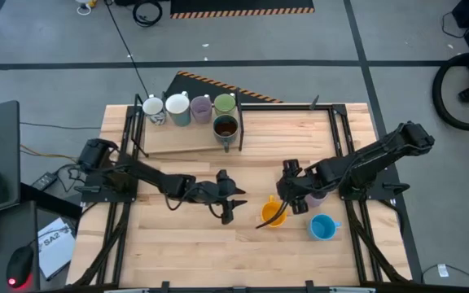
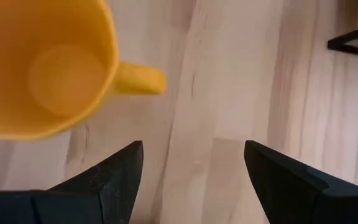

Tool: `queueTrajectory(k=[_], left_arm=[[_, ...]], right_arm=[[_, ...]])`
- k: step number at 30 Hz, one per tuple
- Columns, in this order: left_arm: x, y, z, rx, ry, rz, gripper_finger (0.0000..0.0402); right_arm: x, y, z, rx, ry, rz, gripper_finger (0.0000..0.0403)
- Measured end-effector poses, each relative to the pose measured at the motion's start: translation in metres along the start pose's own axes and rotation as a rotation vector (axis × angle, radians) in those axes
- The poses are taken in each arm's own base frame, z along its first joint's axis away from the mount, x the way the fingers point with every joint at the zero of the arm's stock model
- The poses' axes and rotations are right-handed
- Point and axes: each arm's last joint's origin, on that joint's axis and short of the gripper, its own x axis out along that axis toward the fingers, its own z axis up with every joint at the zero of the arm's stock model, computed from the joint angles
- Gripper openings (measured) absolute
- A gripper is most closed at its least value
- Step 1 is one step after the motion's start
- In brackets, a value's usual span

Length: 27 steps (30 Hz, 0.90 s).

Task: Place coffee mugs
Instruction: Put the yellow mug on the shelf

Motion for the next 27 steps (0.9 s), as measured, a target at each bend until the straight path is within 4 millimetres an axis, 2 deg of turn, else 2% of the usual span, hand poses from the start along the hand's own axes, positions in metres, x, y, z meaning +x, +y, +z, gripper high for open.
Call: queueTrajectory(k=[6,12,15,22,27], left_arm=[[0.010,0.006,-0.008,-0.001,0.021,0.008,0.0160],[0.006,0.002,-0.015,0.011,0.157,-0.166,0.0160],[0.001,0.002,-0.013,0.008,0.190,-0.195,0.0160],[-0.003,0.002,-0.011,0.015,0.199,-0.184,0.0160],[0.000,0.004,-0.009,0.018,0.139,-0.086,0.0160]], right_arm=[[0.013,-0.002,-0.006,0.024,-0.014,0.027,0.0285],[0.021,-0.006,0.000,0.050,-0.135,0.088,0.0285],[0.023,-0.008,0.006,0.048,-0.213,0.108,0.0285],[0.027,-0.015,0.012,0.025,-0.341,0.139,0.0285],[0.021,-0.021,0.016,-0.003,-0.322,0.125,0.0285]])
